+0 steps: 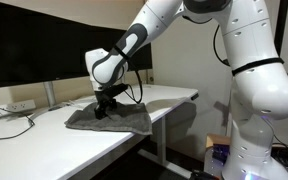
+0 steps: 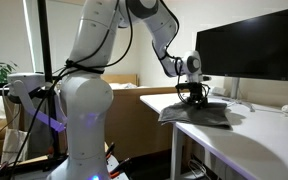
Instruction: Wipe the desk with the cloth
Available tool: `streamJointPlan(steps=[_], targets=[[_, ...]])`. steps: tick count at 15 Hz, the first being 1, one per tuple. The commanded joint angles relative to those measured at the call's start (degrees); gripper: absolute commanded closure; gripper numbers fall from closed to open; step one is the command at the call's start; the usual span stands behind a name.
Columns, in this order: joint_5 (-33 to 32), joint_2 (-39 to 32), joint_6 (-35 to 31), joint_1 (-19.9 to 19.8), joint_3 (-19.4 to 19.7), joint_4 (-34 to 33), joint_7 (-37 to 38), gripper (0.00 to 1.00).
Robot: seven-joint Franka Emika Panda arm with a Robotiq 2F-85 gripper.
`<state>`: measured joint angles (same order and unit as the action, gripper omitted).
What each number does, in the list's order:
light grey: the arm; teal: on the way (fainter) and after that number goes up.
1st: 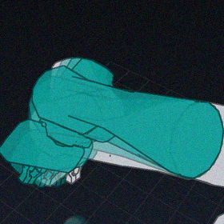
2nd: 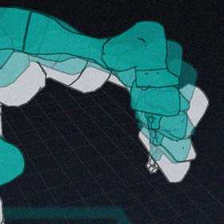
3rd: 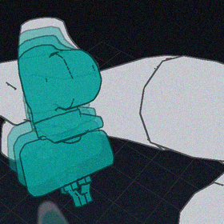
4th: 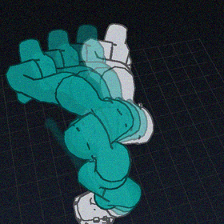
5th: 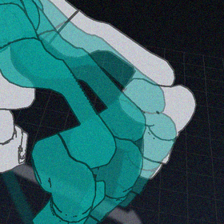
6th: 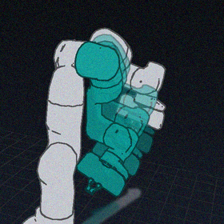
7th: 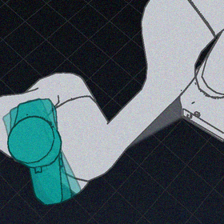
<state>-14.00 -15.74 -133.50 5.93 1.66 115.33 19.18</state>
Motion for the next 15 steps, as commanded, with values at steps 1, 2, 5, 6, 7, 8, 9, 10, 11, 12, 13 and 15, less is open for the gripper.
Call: streamJointPlan(steps=[1,2,5,6,7,8,9,10,11,12,13,15], targets=[[2.2,3.8,-0.7,-3.4,0.7,4.4,-7.2,0.92],[2.2,4.2,-0.5,-4.1,1.0,4.8,-8.5,0.93],[2.0,5.4,-0.2,-6.7,2.3,5.9,-14.1,0.93],[2.0,5.7,0.0,-7.5,2.7,6.0,-15.7,0.93],[1.7,5.6,0.2,-8.2,3.2,5.5,-17.2,0.93],[2.1,5.7,0.8,-8.9,3.4,5.2,-18.9,0.93],[1.8,5.6,1.0,-9.5,3.8,4.8,-20.4,0.93],[1.7,5.6,1.0,-10.0,4.1,4.6,-21.6,0.93],[1.7,5.4,1.1,-10.7,4.5,4.4,-23.4,0.93],[1.8,5.4,1.3,-11.2,4.8,4.3,-24.9,0.93],[1.9,5.1,1.2,-12.1,5.2,4.1,-26.7,0.93],[1.8,4.8,1.4,-13.4,5.9,3.7,-29.9,0.93]])
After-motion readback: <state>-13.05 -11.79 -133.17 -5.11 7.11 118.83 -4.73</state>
